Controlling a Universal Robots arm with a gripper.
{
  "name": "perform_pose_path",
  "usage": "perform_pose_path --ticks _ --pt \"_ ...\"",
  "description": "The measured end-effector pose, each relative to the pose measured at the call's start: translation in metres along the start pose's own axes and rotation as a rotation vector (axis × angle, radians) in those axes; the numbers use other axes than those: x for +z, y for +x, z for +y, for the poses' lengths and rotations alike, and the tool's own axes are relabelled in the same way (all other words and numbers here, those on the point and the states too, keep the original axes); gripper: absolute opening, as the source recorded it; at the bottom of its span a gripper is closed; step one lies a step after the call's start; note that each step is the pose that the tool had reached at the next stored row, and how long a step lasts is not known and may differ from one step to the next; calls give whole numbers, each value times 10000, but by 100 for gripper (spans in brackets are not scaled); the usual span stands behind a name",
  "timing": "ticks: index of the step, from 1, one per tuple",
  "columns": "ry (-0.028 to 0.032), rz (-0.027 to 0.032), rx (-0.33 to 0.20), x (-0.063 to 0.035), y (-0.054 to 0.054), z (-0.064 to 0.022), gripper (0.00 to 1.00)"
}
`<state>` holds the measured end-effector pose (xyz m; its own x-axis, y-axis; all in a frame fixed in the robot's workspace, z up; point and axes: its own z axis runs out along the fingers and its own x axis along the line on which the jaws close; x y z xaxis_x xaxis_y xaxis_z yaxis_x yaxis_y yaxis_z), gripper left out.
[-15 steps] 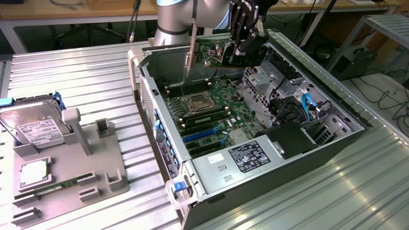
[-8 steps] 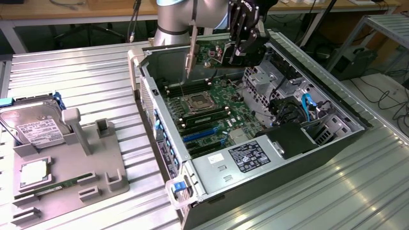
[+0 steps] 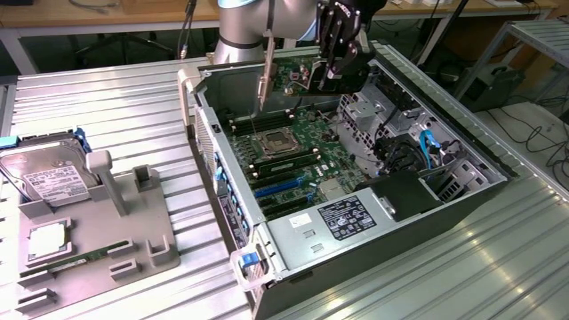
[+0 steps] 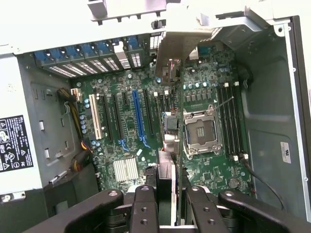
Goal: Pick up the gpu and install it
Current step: 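Insert the gpu into the slot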
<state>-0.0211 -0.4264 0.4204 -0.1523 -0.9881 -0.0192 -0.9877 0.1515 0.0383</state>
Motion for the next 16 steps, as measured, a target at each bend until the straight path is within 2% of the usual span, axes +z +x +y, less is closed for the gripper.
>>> perform_pose_path --ticks 5,16 --pt "-1 2 -75 15 3 0 27" --pt "-16 32 -856 32 6 12 27"
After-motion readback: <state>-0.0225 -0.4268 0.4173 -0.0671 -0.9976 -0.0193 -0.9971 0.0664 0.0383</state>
